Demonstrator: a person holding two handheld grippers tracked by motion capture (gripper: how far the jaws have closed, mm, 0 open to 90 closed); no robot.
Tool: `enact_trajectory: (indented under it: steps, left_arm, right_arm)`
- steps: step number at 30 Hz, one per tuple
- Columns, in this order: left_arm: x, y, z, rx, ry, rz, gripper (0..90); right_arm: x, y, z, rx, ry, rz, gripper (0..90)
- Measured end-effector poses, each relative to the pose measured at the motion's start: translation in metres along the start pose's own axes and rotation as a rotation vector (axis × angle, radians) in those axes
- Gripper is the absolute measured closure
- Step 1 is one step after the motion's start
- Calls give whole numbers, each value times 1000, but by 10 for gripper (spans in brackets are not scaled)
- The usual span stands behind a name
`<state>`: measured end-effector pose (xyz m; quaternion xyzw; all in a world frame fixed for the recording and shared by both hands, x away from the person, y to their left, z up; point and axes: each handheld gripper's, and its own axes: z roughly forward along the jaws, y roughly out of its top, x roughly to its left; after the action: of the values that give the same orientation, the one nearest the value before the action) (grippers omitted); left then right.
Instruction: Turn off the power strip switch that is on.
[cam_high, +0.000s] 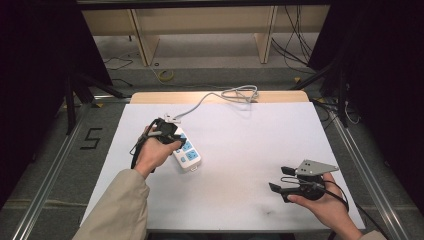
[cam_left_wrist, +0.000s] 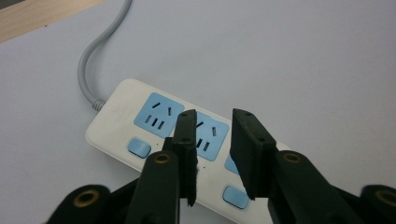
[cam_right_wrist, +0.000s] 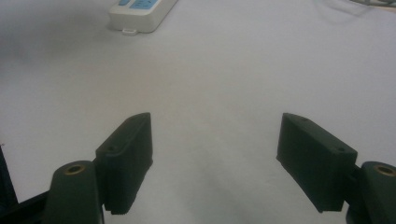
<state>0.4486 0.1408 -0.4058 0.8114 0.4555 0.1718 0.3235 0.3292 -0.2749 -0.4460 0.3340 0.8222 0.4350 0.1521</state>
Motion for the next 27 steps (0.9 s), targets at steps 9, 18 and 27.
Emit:
enact_trajectory:
  steps: [9,18,27]
  left_arm:
    - [2,-7,-11,-85,-32,-6,505]
    - [-5,-13,-20,-146,-53,15,322]
    - [-11,-22,-30,-206,-90,17,201]
  right_arm:
    - [0,0,0,3,-2,1,271]
    - [-1,0,0,3,-4,1,270]
    - [-1,0,0,2,-5,0,268]
